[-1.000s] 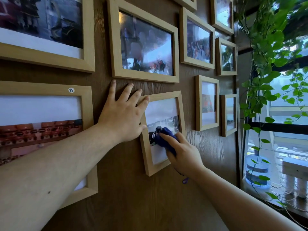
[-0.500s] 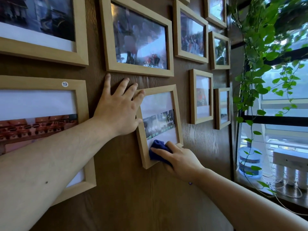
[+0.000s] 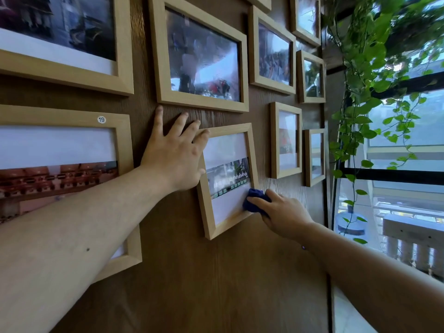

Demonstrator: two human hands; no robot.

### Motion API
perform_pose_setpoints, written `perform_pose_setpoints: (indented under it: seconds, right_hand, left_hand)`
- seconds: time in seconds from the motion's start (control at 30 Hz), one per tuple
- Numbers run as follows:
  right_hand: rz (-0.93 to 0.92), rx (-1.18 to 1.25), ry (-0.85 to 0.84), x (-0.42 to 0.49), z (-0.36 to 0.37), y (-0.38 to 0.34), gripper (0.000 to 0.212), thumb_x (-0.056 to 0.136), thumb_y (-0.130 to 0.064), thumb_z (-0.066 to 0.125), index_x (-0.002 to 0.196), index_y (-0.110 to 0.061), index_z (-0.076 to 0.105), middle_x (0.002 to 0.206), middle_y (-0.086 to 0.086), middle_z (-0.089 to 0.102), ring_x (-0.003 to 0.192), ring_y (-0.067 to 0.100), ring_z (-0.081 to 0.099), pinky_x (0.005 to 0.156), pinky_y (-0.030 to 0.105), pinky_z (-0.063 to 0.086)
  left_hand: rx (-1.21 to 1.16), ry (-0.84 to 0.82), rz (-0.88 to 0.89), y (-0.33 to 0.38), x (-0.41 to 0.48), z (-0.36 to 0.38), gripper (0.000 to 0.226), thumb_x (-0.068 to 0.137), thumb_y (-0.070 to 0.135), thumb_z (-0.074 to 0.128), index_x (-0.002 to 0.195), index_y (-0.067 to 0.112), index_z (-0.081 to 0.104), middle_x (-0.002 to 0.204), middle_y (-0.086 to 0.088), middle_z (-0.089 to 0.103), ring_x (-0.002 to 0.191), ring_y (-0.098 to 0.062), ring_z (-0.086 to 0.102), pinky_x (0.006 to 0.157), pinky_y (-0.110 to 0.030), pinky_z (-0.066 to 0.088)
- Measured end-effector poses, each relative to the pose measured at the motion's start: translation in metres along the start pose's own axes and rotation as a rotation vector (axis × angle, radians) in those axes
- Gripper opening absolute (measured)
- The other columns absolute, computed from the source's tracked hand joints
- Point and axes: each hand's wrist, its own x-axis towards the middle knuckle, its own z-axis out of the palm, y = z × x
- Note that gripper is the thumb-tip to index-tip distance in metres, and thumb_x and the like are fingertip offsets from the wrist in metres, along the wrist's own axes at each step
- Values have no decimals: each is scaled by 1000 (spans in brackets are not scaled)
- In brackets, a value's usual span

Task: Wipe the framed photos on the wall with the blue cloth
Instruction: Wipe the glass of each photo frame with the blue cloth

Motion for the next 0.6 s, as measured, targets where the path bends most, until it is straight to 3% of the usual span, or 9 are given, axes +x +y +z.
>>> perform_pose_setpoints:
  seconds: [0.13, 0.23, 0.47, 0.6]
  right_hand:
    - [6, -35, 31, -1, -17, 5, 49, 94, -38, 43, 140, -34, 26, 118, 2, 49, 81, 20, 57, 62, 30, 48]
    - [-6, -47, 42, -5, -35, 3, 54, 92, -38, 45, 140, -33, 22, 120, 3, 51, 76, 23, 59, 55, 32, 48]
    - [-28, -121, -7, -43, -71, -13, 62, 90, -37, 47, 143, -28, 16, 115, 2, 56, 83, 22, 61, 56, 35, 52]
    - [25, -207, -69, -92, -90, -14, 64, 89, -35, 51, 143, -23, 18, 111, 4, 58, 80, 24, 62, 51, 28, 36]
  left_hand:
    - [74, -23, 37, 0, -9, 0, 79, 86, 62, 27, 149, 22, 5, 159, -19, 4, 145, -37, -2, 110, -69, -4]
    - [90, 9, 108, 2, -28, -7, 76, 87, 61, 18, 149, 18, 6, 158, -22, 6, 145, -39, -1, 110, -69, -2]
    - [-213, 26, 312, 55, -74, -25, 76, 88, 60, 27, 147, 13, 17, 156, -18, 22, 143, -35, 17, 114, -62, 14]
    - [-380, 9, 400, 98, -88, -28, 76, 90, 59, 31, 148, 13, 14, 156, -16, 22, 143, -33, 18, 114, -56, 20]
